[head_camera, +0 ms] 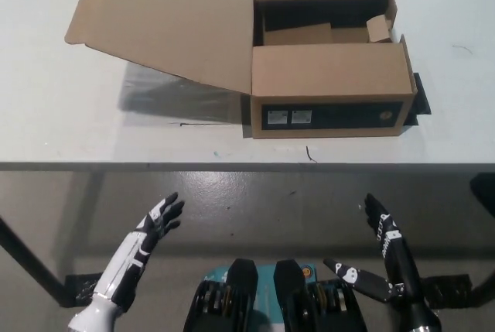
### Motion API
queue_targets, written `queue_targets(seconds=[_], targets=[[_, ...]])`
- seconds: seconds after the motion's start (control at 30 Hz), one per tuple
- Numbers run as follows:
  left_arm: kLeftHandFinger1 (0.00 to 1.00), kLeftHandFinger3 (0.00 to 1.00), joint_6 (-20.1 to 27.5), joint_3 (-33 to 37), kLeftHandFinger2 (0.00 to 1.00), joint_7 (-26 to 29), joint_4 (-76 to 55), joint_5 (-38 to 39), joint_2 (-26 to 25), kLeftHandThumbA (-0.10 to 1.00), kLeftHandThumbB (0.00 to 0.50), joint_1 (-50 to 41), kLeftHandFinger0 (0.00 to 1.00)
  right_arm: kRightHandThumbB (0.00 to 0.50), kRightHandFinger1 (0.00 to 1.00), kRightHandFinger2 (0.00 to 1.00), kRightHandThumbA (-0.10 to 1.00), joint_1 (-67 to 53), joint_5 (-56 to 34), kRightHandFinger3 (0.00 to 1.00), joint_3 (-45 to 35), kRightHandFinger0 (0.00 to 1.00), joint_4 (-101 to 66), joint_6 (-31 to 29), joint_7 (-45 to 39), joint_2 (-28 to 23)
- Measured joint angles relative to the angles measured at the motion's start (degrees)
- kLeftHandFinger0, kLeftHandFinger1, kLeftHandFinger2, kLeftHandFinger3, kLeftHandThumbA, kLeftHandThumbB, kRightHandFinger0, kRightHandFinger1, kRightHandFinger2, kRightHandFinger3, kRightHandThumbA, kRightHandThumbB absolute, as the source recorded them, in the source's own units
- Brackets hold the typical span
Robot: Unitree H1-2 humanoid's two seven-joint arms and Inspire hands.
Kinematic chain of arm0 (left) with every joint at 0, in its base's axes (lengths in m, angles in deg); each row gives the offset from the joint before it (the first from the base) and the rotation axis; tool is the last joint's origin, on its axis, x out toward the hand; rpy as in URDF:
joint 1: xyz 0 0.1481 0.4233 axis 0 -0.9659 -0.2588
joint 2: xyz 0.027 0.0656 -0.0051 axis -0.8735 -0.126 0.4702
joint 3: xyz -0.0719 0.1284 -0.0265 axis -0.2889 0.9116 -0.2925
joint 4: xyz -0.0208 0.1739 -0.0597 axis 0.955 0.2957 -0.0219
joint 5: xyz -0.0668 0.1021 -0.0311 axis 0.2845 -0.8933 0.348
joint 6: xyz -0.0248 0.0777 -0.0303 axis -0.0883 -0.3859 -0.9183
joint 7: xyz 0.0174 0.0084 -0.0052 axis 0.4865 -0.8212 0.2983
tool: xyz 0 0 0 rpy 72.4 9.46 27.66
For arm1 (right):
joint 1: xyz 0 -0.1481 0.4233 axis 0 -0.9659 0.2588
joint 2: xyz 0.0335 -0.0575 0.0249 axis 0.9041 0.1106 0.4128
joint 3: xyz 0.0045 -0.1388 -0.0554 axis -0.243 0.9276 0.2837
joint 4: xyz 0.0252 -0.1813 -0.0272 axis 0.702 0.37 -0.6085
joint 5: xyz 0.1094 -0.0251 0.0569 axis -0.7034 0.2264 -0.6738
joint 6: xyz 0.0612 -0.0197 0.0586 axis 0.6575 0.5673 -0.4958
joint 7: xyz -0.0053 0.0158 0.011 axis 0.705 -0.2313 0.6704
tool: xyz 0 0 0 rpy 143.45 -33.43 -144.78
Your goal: A small storge box is placed at the center of the table and the robot uses its left hand to push the lid and close it
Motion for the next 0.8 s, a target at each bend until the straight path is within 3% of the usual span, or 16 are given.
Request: queue_targets(seconds=[0.07,0.13,0.2,0.33,0.37,0.43,0.8], targets=[[1.00,1.00,-0.3,0.0,1.00,-0.6,-3.9,1.8,0.0,1.00,0.295,0.0,1.00,0.353,1.00,1.00,1.00,0.1,0.0,1.00,0.1,1.00,0.1,-0.1,0.0,0.0],[1.00,1.00,-0.7,-0.1,1.00,-0.9,-7.8,3.7,0.1,1.00,0.267,0.0,1.00,0.343,1.00,1.00,1.00,0.1,0.0,1.00,0.2,1.00,0.1,-0.2,0.0,0.0],[1.00,1.00,-2.0,-0.2,1.00,-1.2,-12.0,6.3,0.1,1.00,0.323,0.1,1.00,0.342,1.00,1.00,1.00,0.1,0.0,1.00,0.4,1.00,0.2,-0.3,0.0,-0.1],[1.00,1.00,-5.3,-1.0,1.00,-1.3,-17.7,10.9,0.1,1.00,0.337,0.9,1.00,0.343,1.00,1.00,1.00,0.1,0.0,1.00,0.7,1.00,0.3,-0.4,0.2,-0.2],[1.00,1.00,-5.8,-1.1,1.00,-1.3,-18.1,11.7,0.1,1.00,0.323,1.1,1.00,0.342,1.00,1.00,1.00,0.1,0.0,1.00,0.7,1.00,0.3,-0.4,0.3,-0.2],[1.00,1.00,-7.2,-1.5,1.00,-1.3,-18.7,14.0,0.2,1.00,0.350,1.8,1.00,0.343,1.00,1.00,1.00,0.1,0.0,1.00,0.7,1.00,0.4,-0.4,0.3,-0.2],[1.00,1.00,-14.4,-5.2,1.00,-1.3,-15.2,26.6,0.8,1.00,0.377,8.3,1.00,0.351,1.00,1.00,1.00,0.1,0.0,1.00,0.7,1.00,0.7,-0.4,0.4,-0.2]])
